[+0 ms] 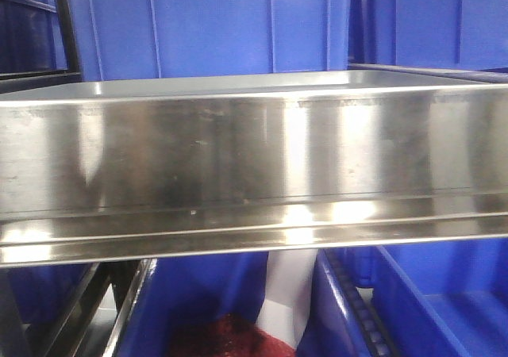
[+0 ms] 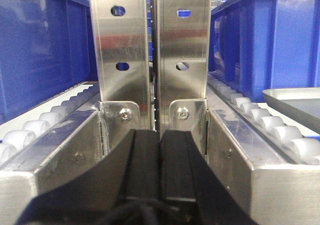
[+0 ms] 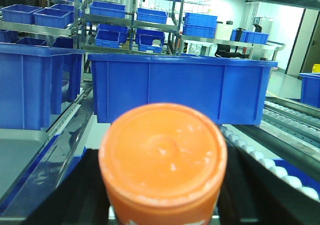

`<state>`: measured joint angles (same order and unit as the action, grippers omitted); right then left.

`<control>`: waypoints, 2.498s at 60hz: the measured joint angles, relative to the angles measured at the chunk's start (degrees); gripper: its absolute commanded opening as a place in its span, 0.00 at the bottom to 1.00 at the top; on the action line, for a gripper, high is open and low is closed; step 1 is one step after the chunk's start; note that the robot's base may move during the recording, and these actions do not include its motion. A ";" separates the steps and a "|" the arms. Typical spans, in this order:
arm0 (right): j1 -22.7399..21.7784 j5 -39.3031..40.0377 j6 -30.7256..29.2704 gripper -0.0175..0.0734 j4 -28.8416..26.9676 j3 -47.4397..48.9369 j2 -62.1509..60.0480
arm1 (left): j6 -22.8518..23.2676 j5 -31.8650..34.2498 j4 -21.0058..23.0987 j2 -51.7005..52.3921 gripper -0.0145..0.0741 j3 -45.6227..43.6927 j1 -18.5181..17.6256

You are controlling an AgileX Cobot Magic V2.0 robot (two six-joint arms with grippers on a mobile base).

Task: Grab orange capacitor from left shelf to right conveyor
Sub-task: 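Hold the cylinder in the right gripper while turning away from the shelf, then drive across the room to the conveyor, cylinder held in right gripper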

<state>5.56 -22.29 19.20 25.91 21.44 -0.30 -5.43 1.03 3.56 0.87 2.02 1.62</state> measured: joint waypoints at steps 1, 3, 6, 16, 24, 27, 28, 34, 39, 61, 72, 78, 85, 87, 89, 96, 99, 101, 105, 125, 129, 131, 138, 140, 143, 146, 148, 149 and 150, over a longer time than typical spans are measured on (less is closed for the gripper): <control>0.00 0.00 0.00 0.24 0.00 0.00 0.00 | 0.00 0.00 0.00 0.00 0.02 0.00 0.00; 0.00 0.00 0.00 0.24 0.00 0.00 0.00 | 0.00 0.00 0.00 0.00 0.02 0.00 0.00; 0.00 0.00 0.00 0.24 0.00 0.00 0.00 | 0.00 0.00 0.00 0.00 0.02 0.00 0.00; 0.00 0.00 0.00 0.24 0.00 0.00 0.00 | 0.00 0.00 0.00 0.00 0.02 0.00 0.00; 0.00 0.05 0.00 0.24 0.00 0.00 0.00 | 0.00 0.00 0.00 0.00 0.02 0.00 0.00; 0.00 0.05 0.00 0.24 0.00 0.00 0.00 | 0.00 0.00 0.00 0.00 0.02 0.00 0.00; 0.00 0.05 0.00 0.24 0.00 0.00 0.00 | 0.00 0.00 0.00 0.00 0.02 0.00 0.00; 0.00 0.13 0.00 0.24 0.00 0.00 0.00 | 0.00 0.00 0.00 0.00 0.02 0.00 0.00; 0.00 0.13 0.00 0.24 0.00 0.00 0.00 | 0.00 0.00 0.00 0.00 0.02 0.00 0.00; 0.00 0.13 0.00 0.24 0.13 0.00 0.00 | 0.00 0.00 0.00 0.00 0.02 0.00 0.00; 0.00 0.13 0.00 0.24 0.12 0.00 0.00 | 0.00 0.00 0.00 0.00 0.02 0.00 0.00; 0.00 0.13 0.00 0.24 0.12 0.00 0.00 | 0.00 0.00 0.00 0.00 0.02 0.00 0.00; 0.00 0.13 0.00 0.24 0.12 0.00 0.00 | 0.00 0.00 0.00 0.00 0.02 0.00 0.00; 0.00 0.13 0.00 0.24 0.12 0.00 0.00 | 0.00 0.00 0.00 0.00 0.02 0.00 0.00; 0.00 0.13 0.00 0.24 0.12 0.00 0.00 | 0.00 0.00 0.00 0.00 0.02 0.00 0.00; 0.00 0.13 0.00 0.24 0.12 0.00 0.00 | 0.00 0.00 0.00 0.00 0.02 0.00 0.00; 0.00 0.13 0.00 0.24 0.12 0.00 0.00 | 0.00 0.00 0.00 0.00 0.02 0.00 0.00; 0.00 0.13 0.00 0.24 0.12 0.00 0.00 | 0.00 0.00 0.00 0.00 0.02 0.00 0.00; 0.00 0.13 0.00 0.24 0.12 0.00 0.00 | 0.00 0.00 0.00 0.00 0.02 0.00 0.00; 0.00 0.13 0.00 0.24 0.12 0.00 0.00 | 0.00 0.00 0.02 0.00 0.02 0.00 0.00; 0.00 0.13 0.00 0.24 0.12 0.00 0.00 | 0.00 0.00 0.02 0.00 0.02 0.00 0.00; 0.00 0.13 0.00 0.24 0.12 0.00 0.00 | 0.00 0.00 0.02 0.00 0.02 0.00 0.00; 0.00 0.13 0.00 0.24 0.12 0.00 0.00 | 0.00 0.00 0.02 0.00 0.02 0.00 0.00; 0.00 0.13 0.00 0.24 0.12 0.00 0.00 | 0.00 0.00 0.02 0.00 0.02 0.00 0.00; -0.10 0.13 0.00 0.24 0.12 0.00 0.00 | 0.00 0.00 0.02 0.00 0.02 0.00 0.00; -0.10 0.13 0.00 0.24 0.12 0.00 0.00 | 0.00 0.00 0.02 0.00 0.02 0.00 0.00; -0.10 0.13 0.00 0.24 0.12 0.00 0.00 | 0.00 0.00 0.02 0.00 0.02 0.00 0.00; -0.10 0.13 0.00 0.24 0.12 0.00 0.00 | 0.00 0.00 0.02 0.00 0.02 0.00 0.00; -0.10 0.13 0.00 0.24 0.12 0.00 0.00 | 0.00 0.00 0.02 0.00 0.02 0.00 0.00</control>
<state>5.46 -22.16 19.20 26.03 21.44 -0.30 -5.43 1.03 3.59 0.87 2.02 1.62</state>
